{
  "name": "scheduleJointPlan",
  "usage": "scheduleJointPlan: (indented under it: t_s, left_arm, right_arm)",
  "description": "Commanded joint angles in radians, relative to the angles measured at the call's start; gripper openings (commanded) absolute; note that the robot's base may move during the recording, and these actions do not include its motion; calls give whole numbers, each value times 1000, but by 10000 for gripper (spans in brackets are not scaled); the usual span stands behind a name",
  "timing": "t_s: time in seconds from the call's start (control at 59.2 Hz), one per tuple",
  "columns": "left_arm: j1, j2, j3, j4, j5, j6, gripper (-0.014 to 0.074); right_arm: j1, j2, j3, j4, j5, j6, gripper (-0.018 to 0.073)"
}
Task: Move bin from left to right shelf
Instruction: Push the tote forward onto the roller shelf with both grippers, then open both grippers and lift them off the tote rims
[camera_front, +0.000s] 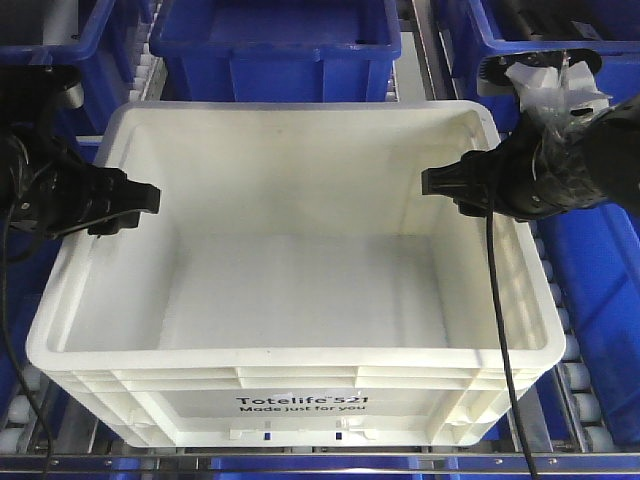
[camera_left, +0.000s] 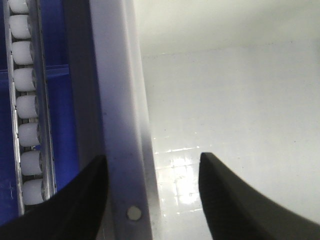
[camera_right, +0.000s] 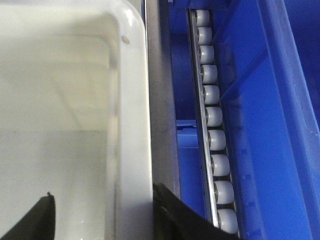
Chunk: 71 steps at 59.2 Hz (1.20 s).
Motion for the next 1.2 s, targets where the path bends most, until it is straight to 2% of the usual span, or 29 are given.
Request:
scheduleJointPlan:
  t_s: [0.0,0.152,0.219,0.355,0.473,0.76,1.013,1.182]
  left_arm:
    - [-7,-41,-34,-5,-45,0,418]
    - [-7,-79,-34,-5,-51,7,418]
    - [-7,-103,-27,-5,-66,8,418]
    - [-7,-190,60,-3,-161,36,418]
    - [-7,-275,158,-5,-247,54,418]
    - [-7,-549,353,-5,-370,110,418]
    - [-7,-824,498,-20,-383,119,418]
    - [-7,-1054,619,-54,-377,137,418]
  right_arm:
    - [-3,-42,-35,-40,-54,11,394]
    - [-3,-86,-28,-47,-61,-10,394]
    - [-3,-116,2,-49,-112,-28,394]
    - [-3,-208,108,-52,-249,-42,394]
    - [-3,-293,192,-53,-314,-69,394]
    - [-3,-561,343,-46,-321,-210,394]
    - [-3,-867,522,-43,-301,-242,394]
    - [-3,-1080,654,59,-299,-293,393]
